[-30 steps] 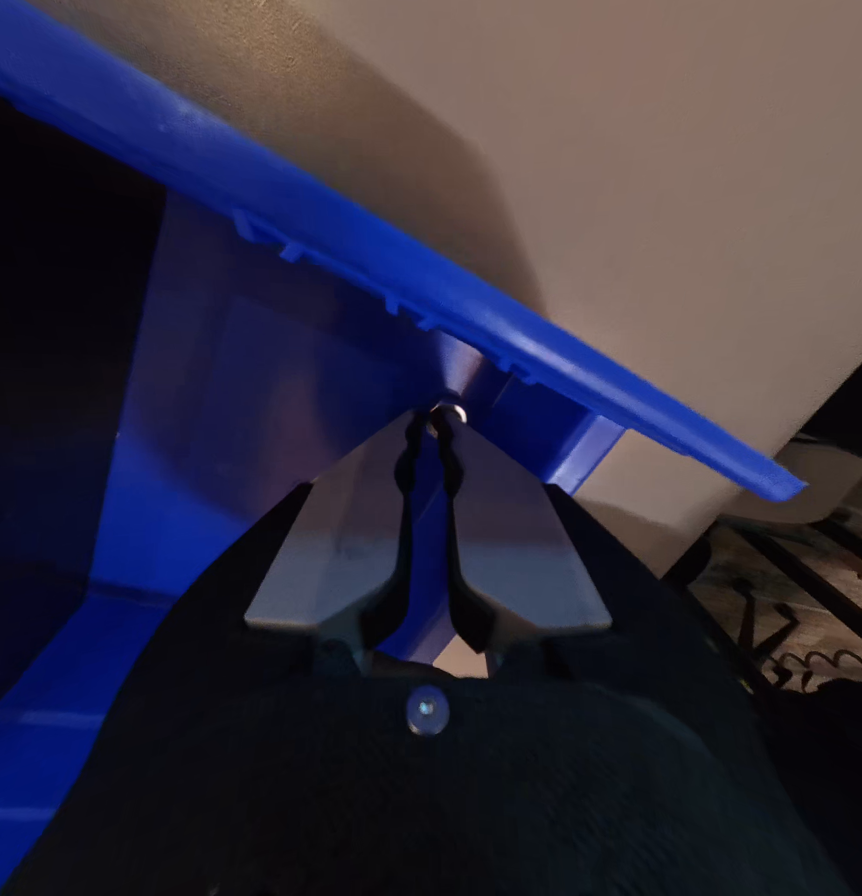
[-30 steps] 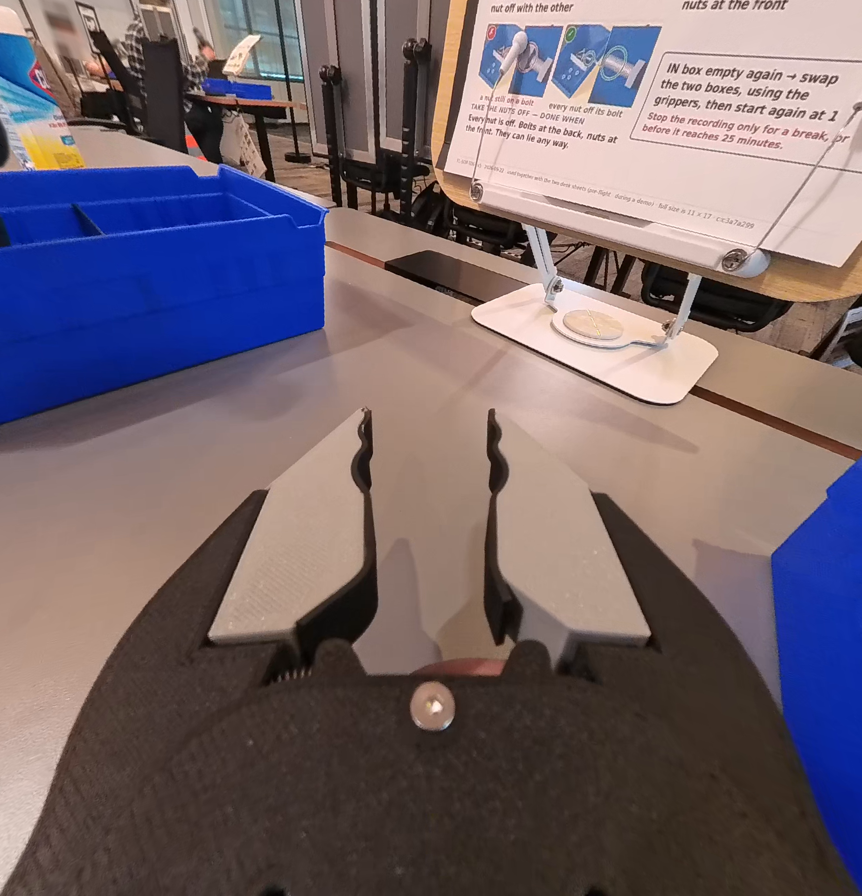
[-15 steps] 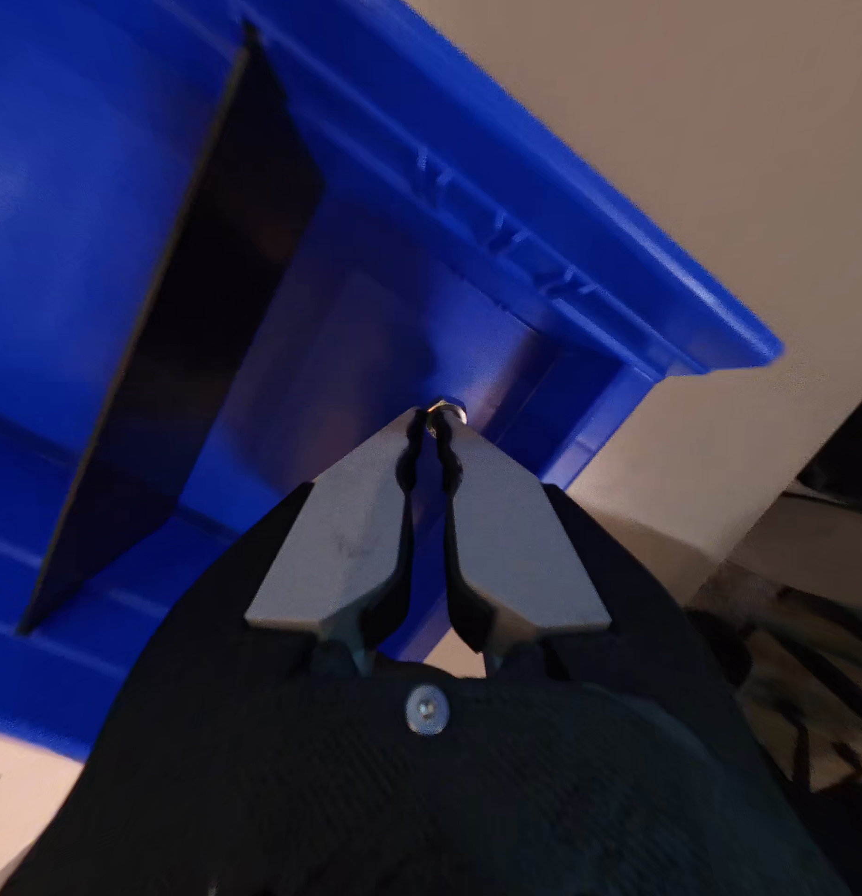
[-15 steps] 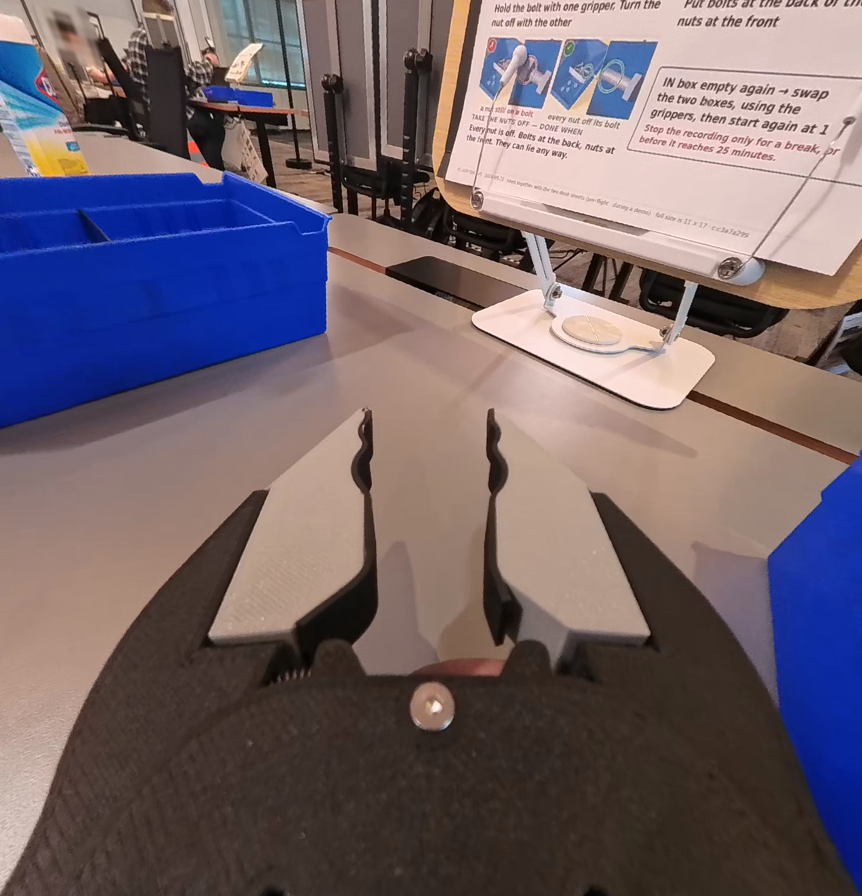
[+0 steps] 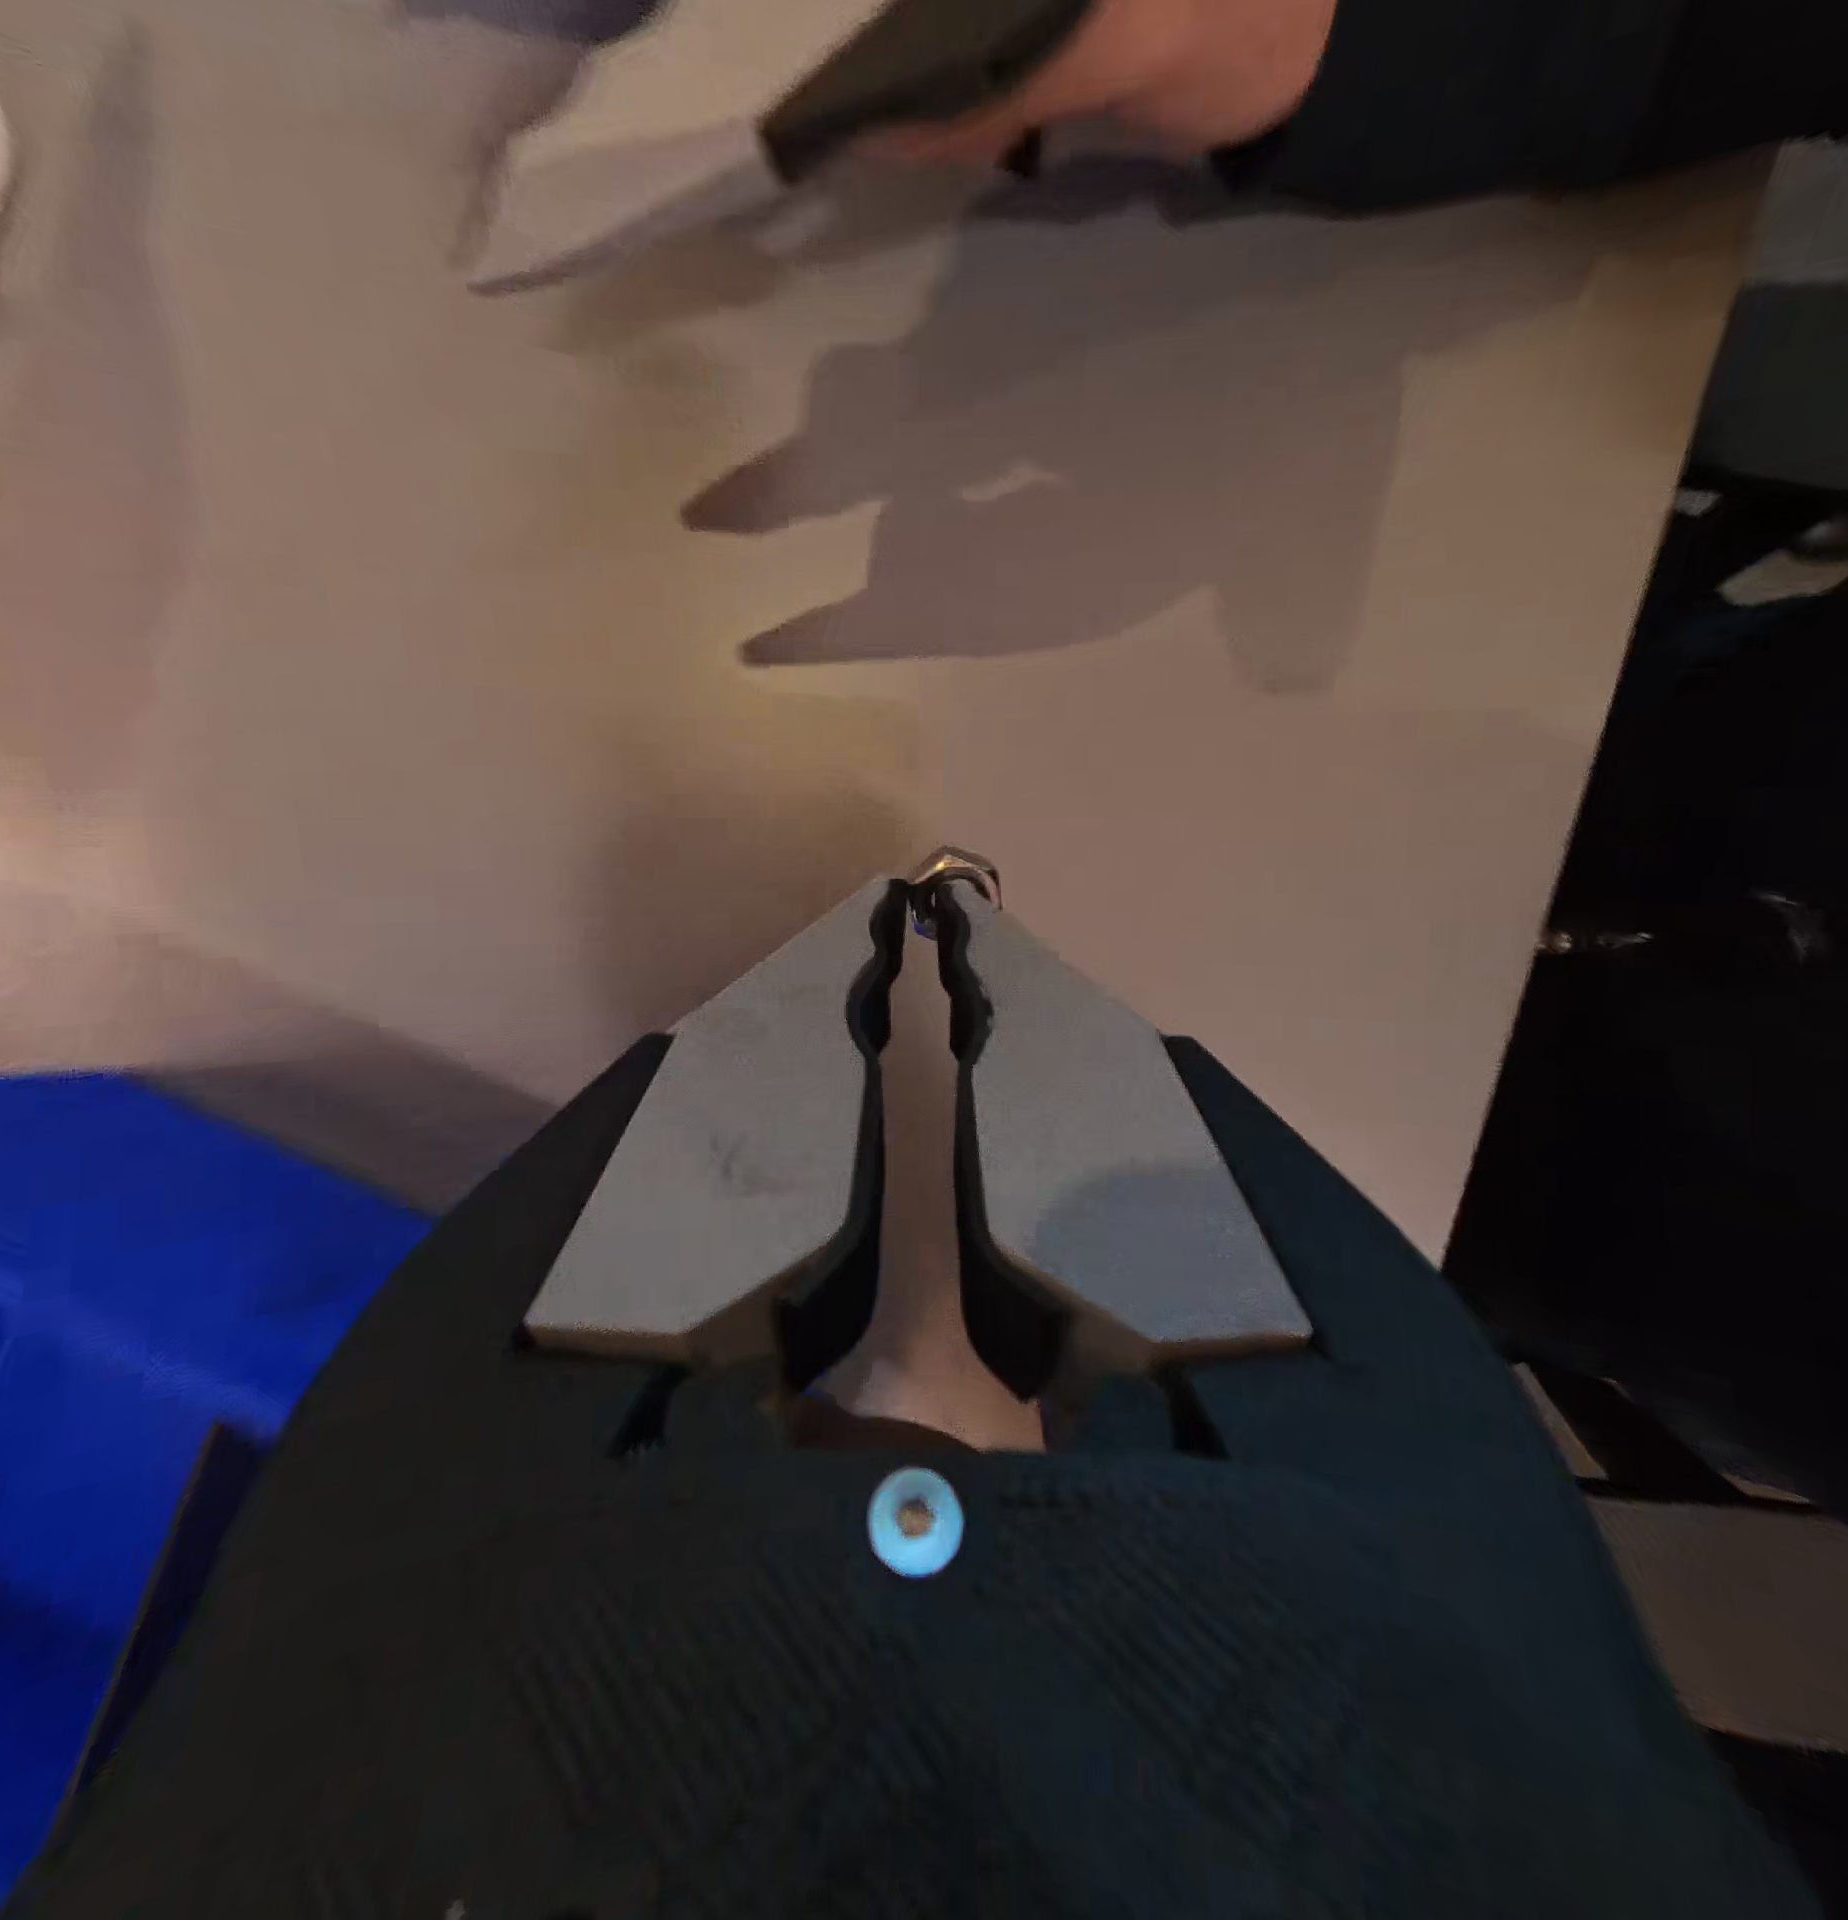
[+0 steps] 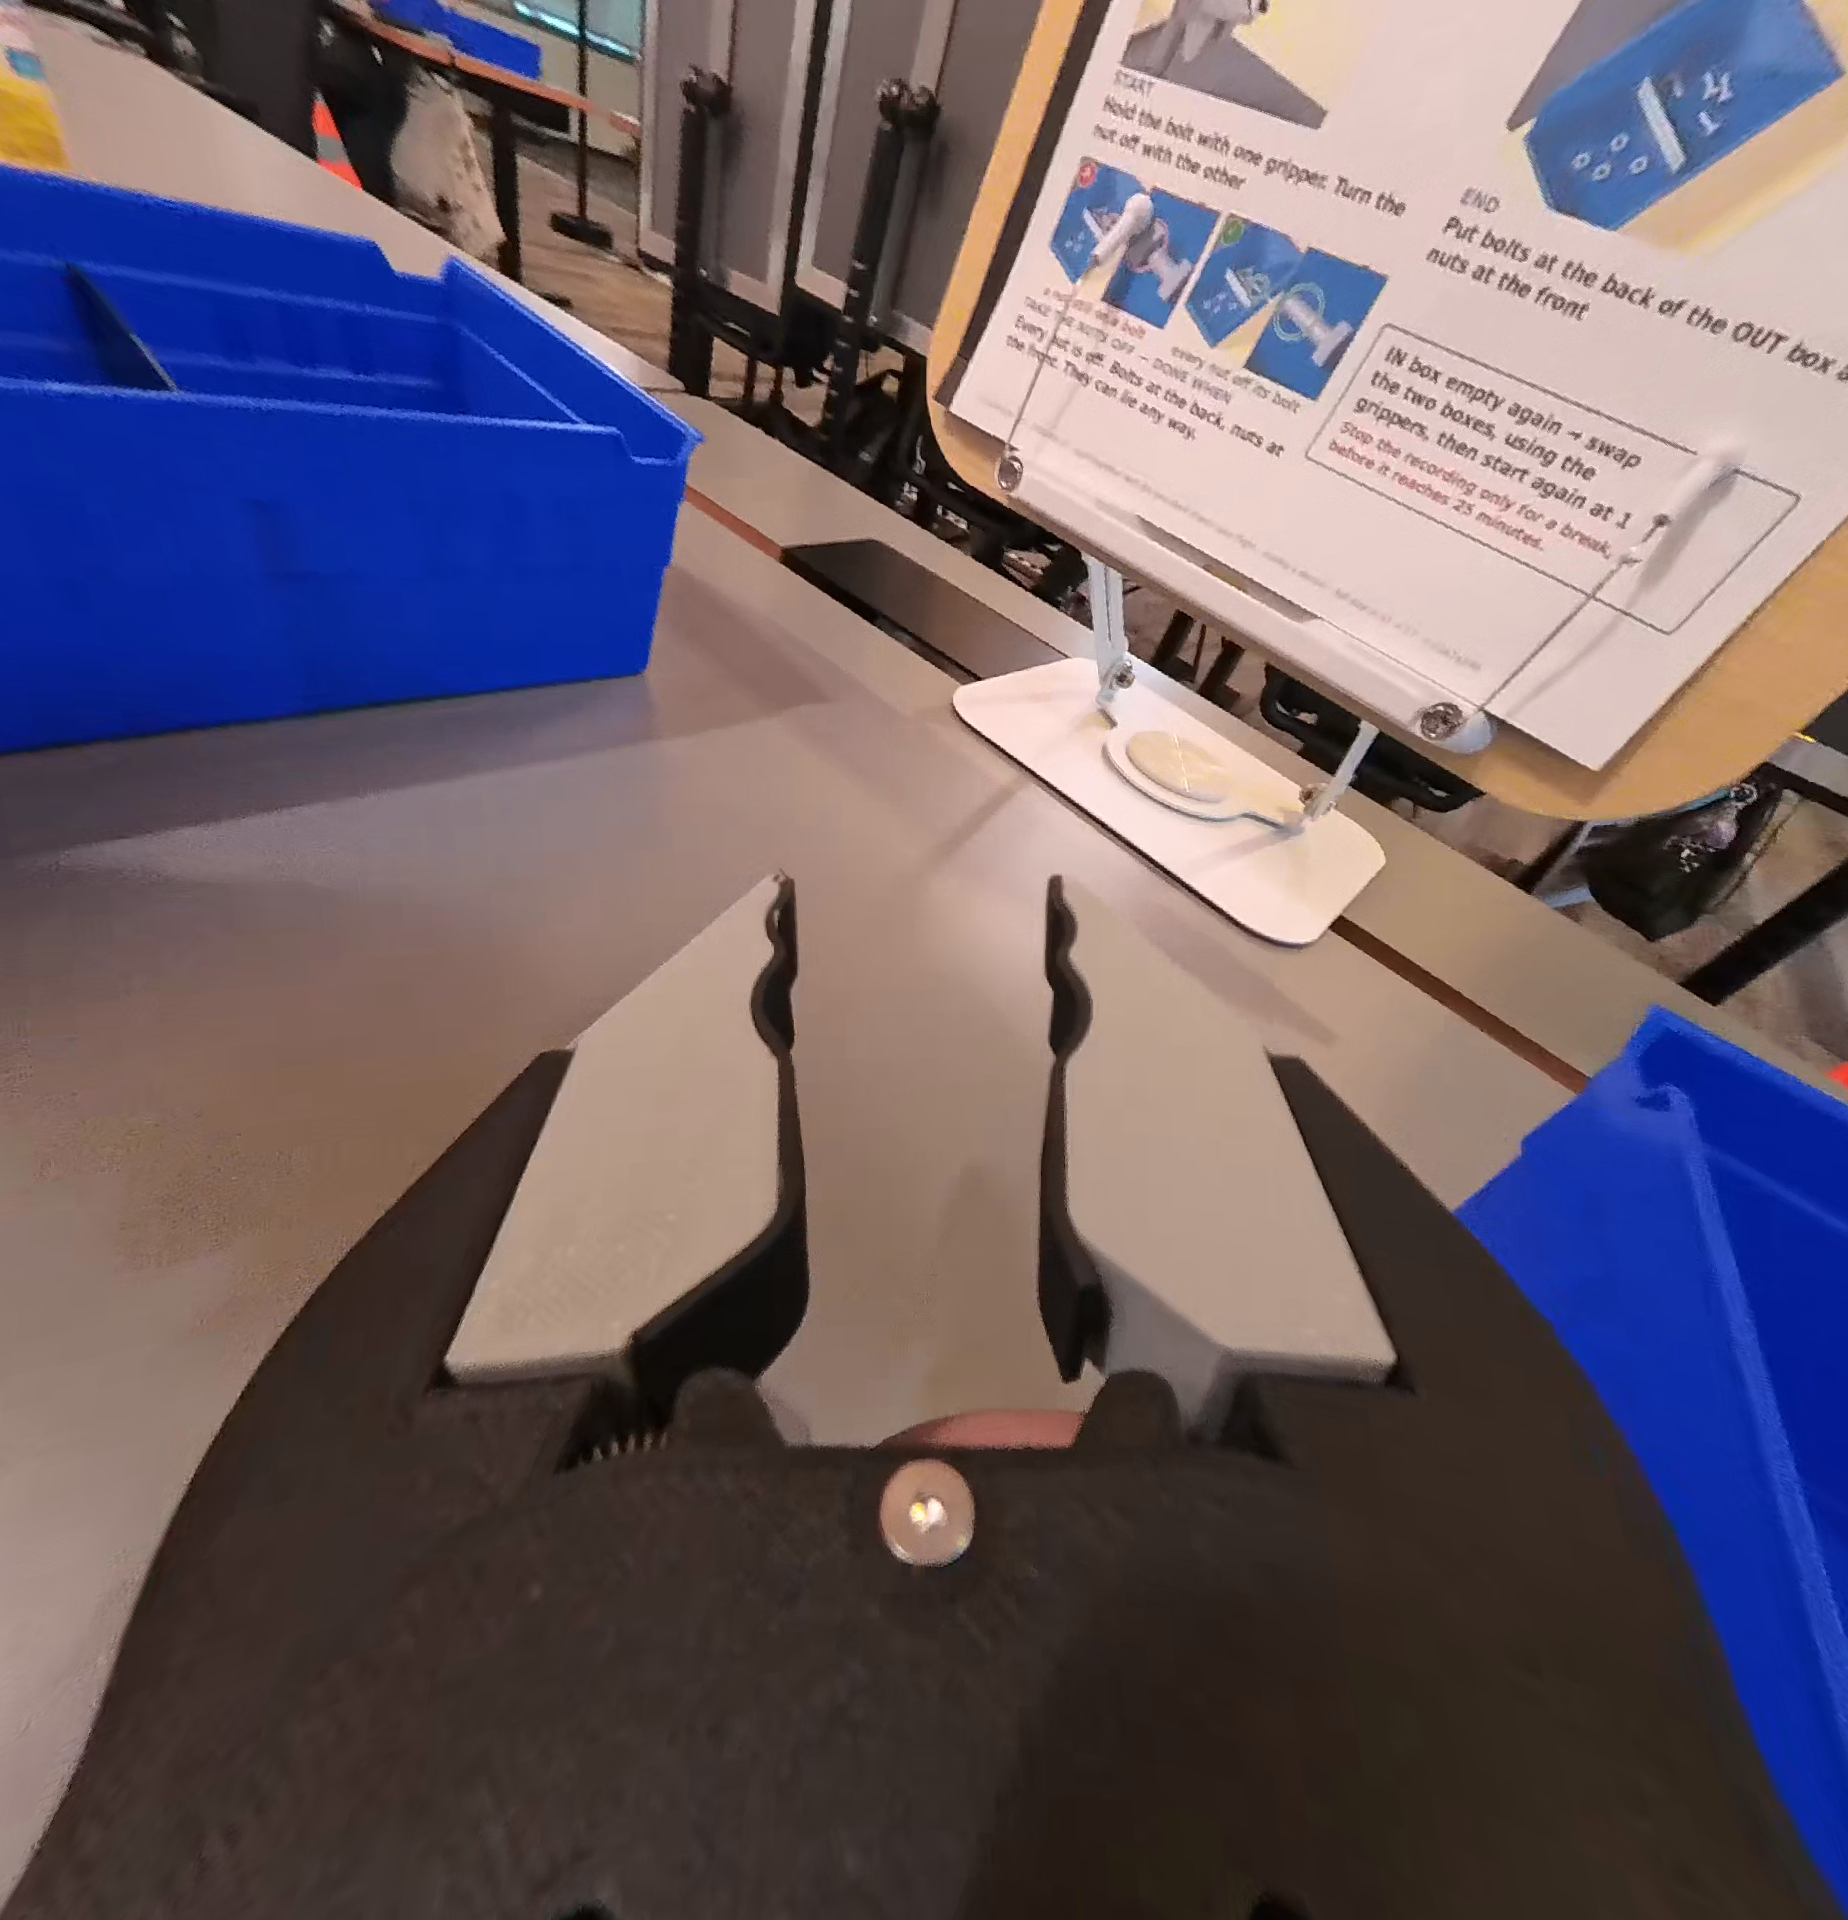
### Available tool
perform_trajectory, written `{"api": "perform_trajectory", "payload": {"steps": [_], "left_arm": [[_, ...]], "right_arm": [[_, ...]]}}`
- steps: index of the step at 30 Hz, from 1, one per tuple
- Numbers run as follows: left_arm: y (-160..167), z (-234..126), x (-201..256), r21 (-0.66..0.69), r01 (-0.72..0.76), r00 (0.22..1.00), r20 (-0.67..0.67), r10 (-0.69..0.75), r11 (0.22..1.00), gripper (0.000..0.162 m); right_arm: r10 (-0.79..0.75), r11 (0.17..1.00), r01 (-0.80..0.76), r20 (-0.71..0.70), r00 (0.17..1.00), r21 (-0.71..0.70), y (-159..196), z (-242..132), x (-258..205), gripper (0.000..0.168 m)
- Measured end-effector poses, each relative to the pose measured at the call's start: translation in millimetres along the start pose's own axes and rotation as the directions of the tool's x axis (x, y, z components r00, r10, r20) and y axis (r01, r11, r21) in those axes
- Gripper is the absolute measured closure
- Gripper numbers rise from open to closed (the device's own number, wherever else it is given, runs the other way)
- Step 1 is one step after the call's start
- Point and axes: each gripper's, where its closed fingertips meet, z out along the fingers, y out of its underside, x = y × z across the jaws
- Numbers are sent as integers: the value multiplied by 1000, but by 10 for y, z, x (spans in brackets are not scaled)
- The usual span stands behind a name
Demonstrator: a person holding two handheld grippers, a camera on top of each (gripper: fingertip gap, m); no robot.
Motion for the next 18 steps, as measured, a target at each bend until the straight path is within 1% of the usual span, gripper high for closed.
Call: {"api": "perform_trajectory", "payload": {"steps": [3,5,6,7,8,9,10,12,15,18], "left_arm": [[-35,576,48,-109,-4,1000,-1,3,994,159],[11,867,87,-163,16,999,-26,-20,986,157],[42,963,83,-185,30,999,-23,-35,982,154],[61,1015,71,-195,44,999,-17,-48,980,146],[32,1011,62,-177,64,997,-19,-68,982,141],[6,973,46,-163,82,996,-19,-86,983,130],[-25,903,13,-145,97,995,-8,-99,985,123],[-112,685,-108,-89,110,993,47,-106,990,122],[-183,216,-360,-6,122,982,146,-120,992,122],[-81,-336,-732,70,172,942,281,-185,983,123]], "right_arm": [[-4,1000,4,-15,1000,-25,62,17,42,123],[-7,999,6,-25,1000,-36,97,27,72,123],[-8,999,7,-31,999,-41,110,30,91,123],[-6,999,5,-35,999,-44,118,32,108,123],[-3,999,1,-38,999,-44,122,30,126,123],[3,999,-5,-42,999,-43,120,27,145,123],[12,999,-14,-46,999,-40,116,21,165,123],[35,999,-37,-47,998,-33,103,9,190,123],[62,998,-63,-35,997,-24,88,1,186,123],[61,998,-61,-31,998,-22,81,1,161,123]]}}
